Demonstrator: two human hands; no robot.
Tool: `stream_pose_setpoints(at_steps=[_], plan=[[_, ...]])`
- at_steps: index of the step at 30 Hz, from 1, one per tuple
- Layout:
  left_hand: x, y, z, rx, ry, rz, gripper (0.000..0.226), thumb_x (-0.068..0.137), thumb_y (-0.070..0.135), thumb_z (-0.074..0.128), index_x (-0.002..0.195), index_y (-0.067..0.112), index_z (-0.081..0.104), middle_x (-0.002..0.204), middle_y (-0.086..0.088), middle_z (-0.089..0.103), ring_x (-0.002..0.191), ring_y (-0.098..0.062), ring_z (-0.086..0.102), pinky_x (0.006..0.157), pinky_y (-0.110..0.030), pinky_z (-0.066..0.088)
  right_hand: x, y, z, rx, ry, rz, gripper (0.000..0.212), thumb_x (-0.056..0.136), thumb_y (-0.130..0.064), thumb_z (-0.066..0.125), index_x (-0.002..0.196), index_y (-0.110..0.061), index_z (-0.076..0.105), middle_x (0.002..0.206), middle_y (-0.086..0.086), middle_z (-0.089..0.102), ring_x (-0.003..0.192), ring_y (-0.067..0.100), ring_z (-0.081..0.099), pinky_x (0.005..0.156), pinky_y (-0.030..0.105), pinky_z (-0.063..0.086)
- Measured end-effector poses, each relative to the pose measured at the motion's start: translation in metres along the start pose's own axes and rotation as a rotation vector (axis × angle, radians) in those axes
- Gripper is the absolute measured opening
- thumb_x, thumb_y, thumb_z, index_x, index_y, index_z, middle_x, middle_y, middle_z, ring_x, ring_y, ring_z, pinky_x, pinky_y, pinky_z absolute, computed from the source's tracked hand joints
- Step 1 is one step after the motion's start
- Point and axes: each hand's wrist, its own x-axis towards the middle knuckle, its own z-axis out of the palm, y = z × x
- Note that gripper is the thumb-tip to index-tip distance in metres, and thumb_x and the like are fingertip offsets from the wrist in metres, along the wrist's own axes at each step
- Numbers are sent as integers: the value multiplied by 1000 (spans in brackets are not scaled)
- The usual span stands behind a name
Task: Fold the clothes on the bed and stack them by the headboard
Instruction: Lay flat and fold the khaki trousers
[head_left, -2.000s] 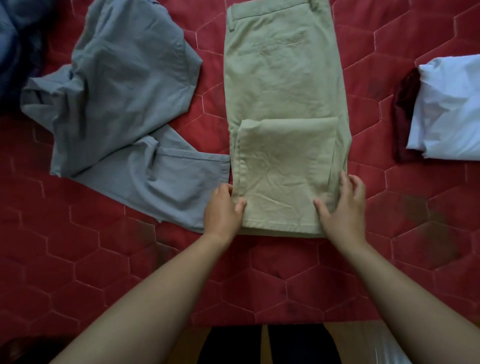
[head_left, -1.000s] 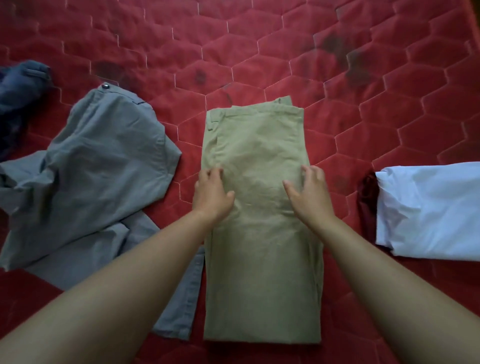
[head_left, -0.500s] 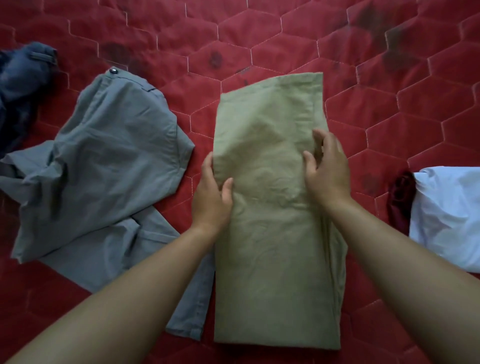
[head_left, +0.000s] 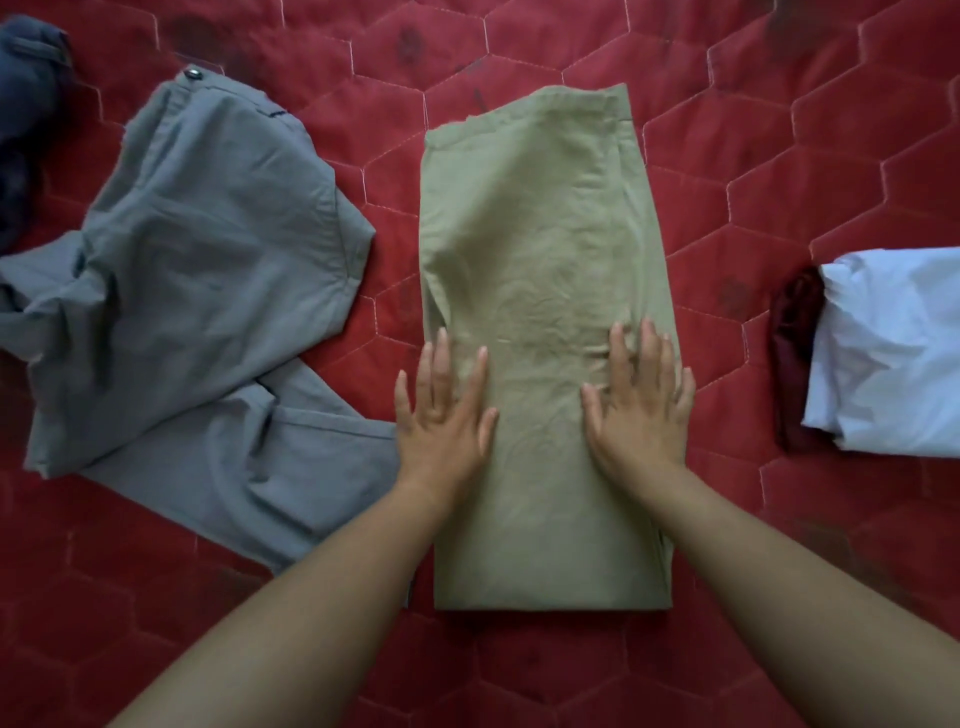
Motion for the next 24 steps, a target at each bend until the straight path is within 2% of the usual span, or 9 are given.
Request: stream_pose_setpoints(at_steps=[2,5,7,9,12,15,19,22,24], plan=[[-29,-7,12,120,63,135,59,87,45,37,143,26,37,152,-12,28,139,-27,30,110,-50,23,-23,9,6,-82,-11,-135,66,90,-42,38,149,-23,13,157,6,3,143,28,1,110,56,3],[-65,-14,26,170,44,259,61,84,44,34,139,20,45,147,-8,38,134,-24,39,106,-48,22,-66,20,16,-203,-46,-332,63,88,-44,32,145,-17,31,155,9,21,142,29,17,108,59,15],[-83,-16,31,158,30,318,58,85,42,34,136,19,49,144,-7,43,132,-22,43,105,-45,23,-91,25,19,-225,-61,-385,62,87,-44,33,141,-14,40,150,9,31,138,31,28,106,60,22],[-96,-17,30,124,26,370,53,85,40,35,131,20,54,138,-6,51,125,-22,51,104,-43,27,-111,26,19,-211,-93,-395,62,87,-45,34,139,-14,43,149,10,34,137,32,29,105,60,22],[-109,-18,24,56,6,407,47,84,37,39,122,20,61,122,-7,62,106,-23,62,93,-41,43,-134,26,15,-154,-118,-405,58,86,-42,45,136,-12,47,147,13,38,135,36,33,105,61,22],[-120,-18,20,-5,-58,412,48,83,35,41,124,17,59,116,-10,61,98,-27,61,82,-39,45,-152,25,10,-77,-125,-441,58,79,-35,70,127,-6,55,139,17,46,131,37,39,105,61,22],[-133,-16,24,-7,-168,388,59,80,41,56,134,18,48,128,-12,52,113,-29,52,86,-41,39,-160,26,7,-44,-204,-457,67,72,-40,74,126,-7,55,139,14,46,132,32,39,109,57,16],[-139,-15,24,-14,-240,360,72,76,50,60,139,21,41,139,-8,42,124,-25,44,90,-39,33,-158,28,6,-21,-282,-438,70,67,-27,77,131,-11,51,144,10,40,136,30,32,112,53,8],[-139,-14,24,-3,-271,343,76,74,46,62,141,23,35,144,-4,35,128,-22,37,92,-38,28,-156,27,6,8,-263,-428,63,65,-22,78,124,-12,57,140,10,46,133,30,37,112,53,10]])
